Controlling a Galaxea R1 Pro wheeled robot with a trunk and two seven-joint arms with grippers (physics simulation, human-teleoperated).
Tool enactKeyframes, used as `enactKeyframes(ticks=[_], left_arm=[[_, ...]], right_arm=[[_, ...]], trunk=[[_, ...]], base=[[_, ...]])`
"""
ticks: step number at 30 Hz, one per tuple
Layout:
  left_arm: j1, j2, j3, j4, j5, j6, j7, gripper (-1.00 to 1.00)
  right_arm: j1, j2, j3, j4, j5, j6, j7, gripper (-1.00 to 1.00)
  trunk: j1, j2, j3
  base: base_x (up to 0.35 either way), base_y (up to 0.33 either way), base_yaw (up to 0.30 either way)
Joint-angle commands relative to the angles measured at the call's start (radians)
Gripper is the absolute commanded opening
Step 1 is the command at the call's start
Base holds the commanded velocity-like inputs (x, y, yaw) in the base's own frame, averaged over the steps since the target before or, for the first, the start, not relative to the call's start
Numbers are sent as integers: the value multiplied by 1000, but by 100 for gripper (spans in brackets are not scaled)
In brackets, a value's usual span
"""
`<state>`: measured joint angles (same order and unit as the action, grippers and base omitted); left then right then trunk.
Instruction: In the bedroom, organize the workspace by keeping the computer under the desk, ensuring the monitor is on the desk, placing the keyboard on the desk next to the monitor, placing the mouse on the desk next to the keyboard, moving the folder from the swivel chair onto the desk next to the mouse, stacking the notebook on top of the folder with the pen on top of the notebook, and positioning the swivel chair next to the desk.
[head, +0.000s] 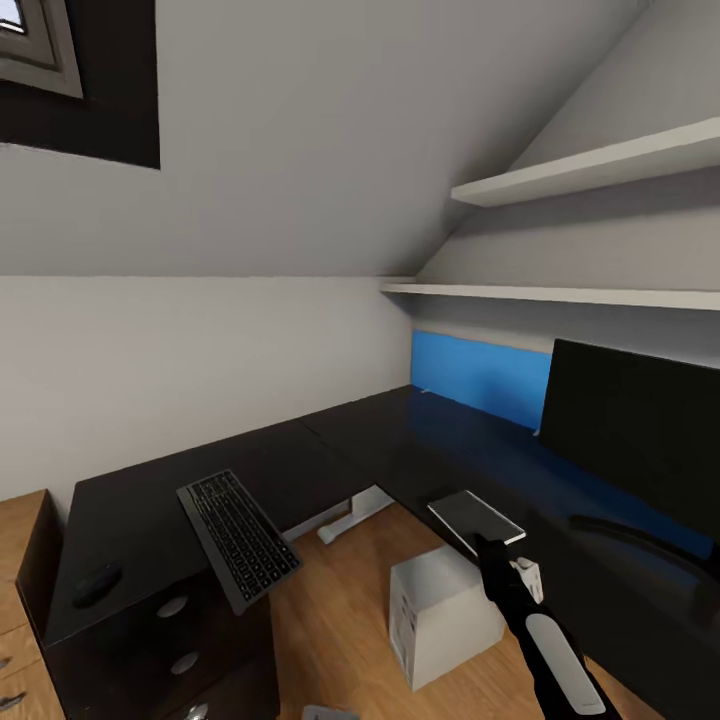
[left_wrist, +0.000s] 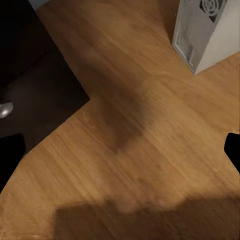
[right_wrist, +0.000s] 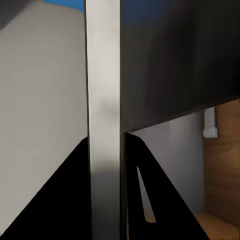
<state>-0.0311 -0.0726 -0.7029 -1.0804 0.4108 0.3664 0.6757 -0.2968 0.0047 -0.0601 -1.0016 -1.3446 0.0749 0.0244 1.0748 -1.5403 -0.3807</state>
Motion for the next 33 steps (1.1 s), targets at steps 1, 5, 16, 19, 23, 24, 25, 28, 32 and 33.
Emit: enactKeyframes(ticks=[1,5,16,19,23,24,25,28,32,33], left_arm=[[-2,2,3,32,6,0,7,100],[-1,5,27,167,4,-104,5,100],[-2,0,23,319,-2,-288,3,100],[-2,0,23,325,-3,-300,2,100],[-1,0,23,329,-3,-308,2,100],[-1,0,23,329,-3,-309,2,100],[-2,0,23,329,-3,-310,2,100],[-1,1,24,331,-1,-321,2,100],[-2,3,27,332,2,-359,3,100],[-1,3,27,332,2,-362,3,100]], right_arm=[[-1,1,10,0,-10,5,2,-100],[-1,1,100,1,-7,3,2,-100],[-1,1,193,3,-7,-18,6,-100],[-1,1,208,4,-7,-20,6,-100],[-1,2,223,6,-8,-20,6,-100],[-1,2,226,6,-8,-20,6,-100],[-1,3,229,6,-9,-20,6,-100],[0,2,238,6,-9,-19,7,-100],[0,-1,250,2,-11,-10,7,-100],[0,-1,250,2,-10,-10,7,-100]], trunk=[[0,-1,-1],[0,-1,1],[0,-1,7],[0,-1,7],[0,-1,7],[0,-1,7],[0,-1,7],[0,-1,7],[0,-1,7],[0,-1,7]], base=[[0,0,209],[0,0,234],[0,-71,259],[0,-261,275],[0,-296,278],[0,-305,279],[0,-307,275],[0,-309,177],[0,-202,26],[0,-95,12]])
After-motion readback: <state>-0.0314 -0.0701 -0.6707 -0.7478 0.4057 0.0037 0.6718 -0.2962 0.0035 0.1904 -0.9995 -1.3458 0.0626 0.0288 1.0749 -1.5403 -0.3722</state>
